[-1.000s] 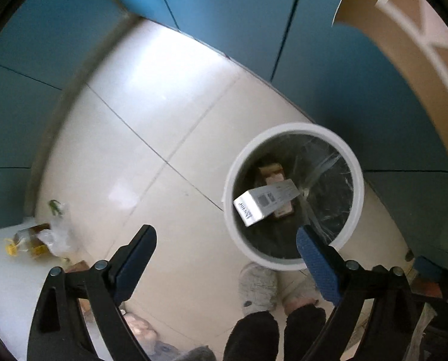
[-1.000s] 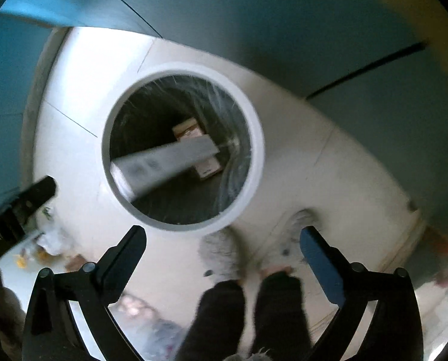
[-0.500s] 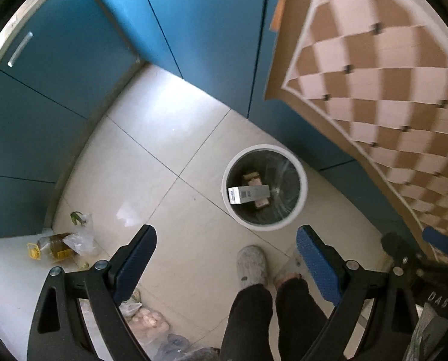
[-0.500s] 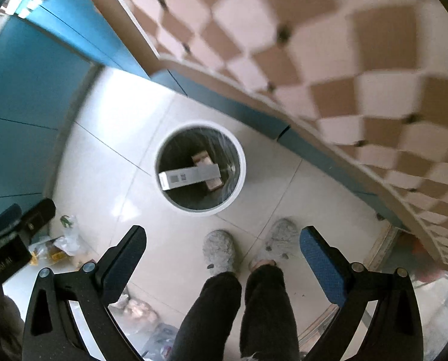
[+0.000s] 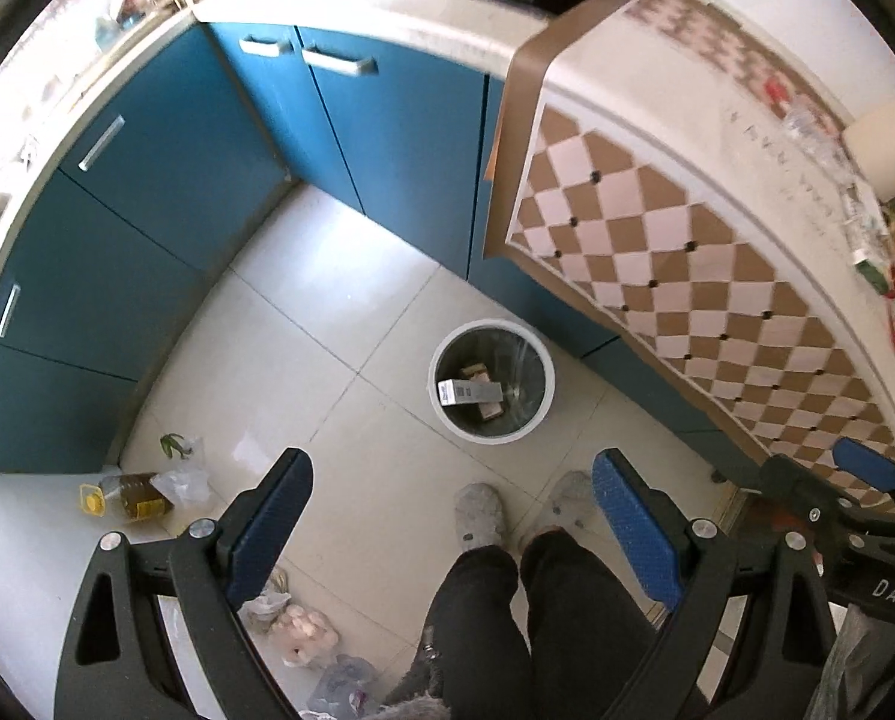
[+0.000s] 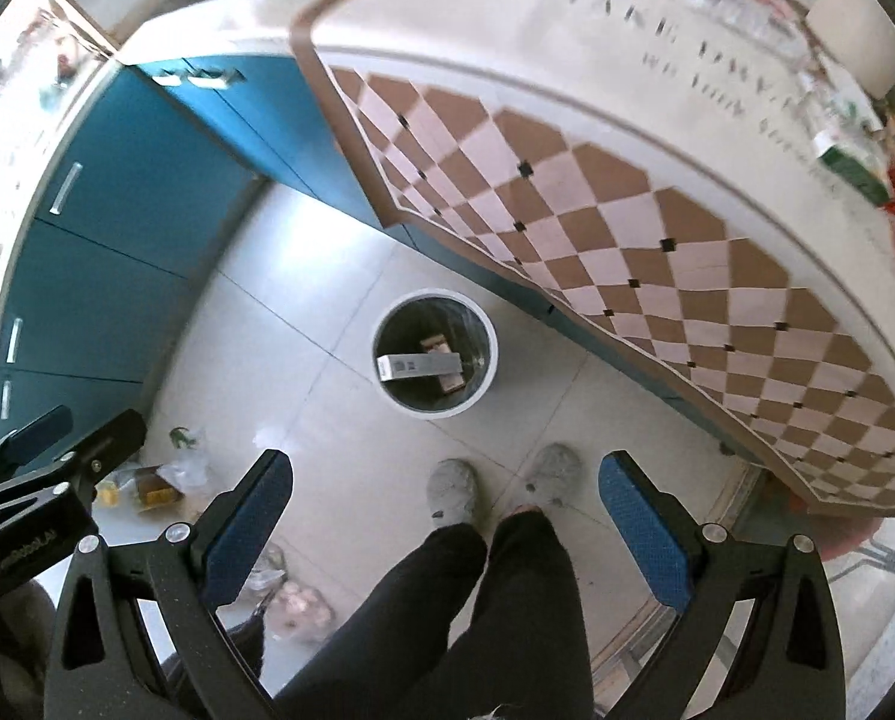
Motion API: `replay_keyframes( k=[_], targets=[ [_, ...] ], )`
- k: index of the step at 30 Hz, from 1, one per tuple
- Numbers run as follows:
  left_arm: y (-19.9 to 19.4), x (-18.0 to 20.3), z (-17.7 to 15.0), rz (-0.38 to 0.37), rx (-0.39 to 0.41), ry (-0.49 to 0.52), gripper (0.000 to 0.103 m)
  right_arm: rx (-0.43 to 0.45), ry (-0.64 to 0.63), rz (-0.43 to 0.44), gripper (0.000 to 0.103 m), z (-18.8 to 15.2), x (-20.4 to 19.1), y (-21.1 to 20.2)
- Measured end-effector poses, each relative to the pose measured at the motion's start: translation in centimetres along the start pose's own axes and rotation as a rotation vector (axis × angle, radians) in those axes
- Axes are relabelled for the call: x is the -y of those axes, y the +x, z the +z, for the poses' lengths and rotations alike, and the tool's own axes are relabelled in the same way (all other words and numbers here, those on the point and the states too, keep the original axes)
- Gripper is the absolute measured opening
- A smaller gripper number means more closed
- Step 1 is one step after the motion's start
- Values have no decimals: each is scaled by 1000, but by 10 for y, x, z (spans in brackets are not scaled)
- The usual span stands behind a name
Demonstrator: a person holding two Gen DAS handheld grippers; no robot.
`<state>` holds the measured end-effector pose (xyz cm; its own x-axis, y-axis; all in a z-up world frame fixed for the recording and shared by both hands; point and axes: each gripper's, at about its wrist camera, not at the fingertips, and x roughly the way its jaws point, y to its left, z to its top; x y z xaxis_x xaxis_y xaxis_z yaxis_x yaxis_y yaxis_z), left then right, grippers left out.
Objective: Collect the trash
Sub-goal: 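Raise both tools back toward the counter, then grasp the green-and-white medicine box with the left tool while the right grasps the red wrapper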
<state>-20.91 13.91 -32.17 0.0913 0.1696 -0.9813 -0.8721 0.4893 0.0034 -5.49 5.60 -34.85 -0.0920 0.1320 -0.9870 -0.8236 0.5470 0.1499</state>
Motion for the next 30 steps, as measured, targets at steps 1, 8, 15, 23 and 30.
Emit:
replay_keyframes(
  k=[1,8,15,23,30],
  targets=[
    [-7,0,0,4,6,0,95,6,4,14,103,-2,0,-11],
    [-58,21,20,30,126,47,95,69,67,101,103,-9,7,-62],
    [-88,93,78,9,279,167,103,176,207,142,103,9,70,-101],
    [-61,287,129,-45,303,584,103,274,487,98,103,31,219,-137],
    [16,465,136,-29,168,1068,103,226,716,34,103,38,381,-121]
  ],
)
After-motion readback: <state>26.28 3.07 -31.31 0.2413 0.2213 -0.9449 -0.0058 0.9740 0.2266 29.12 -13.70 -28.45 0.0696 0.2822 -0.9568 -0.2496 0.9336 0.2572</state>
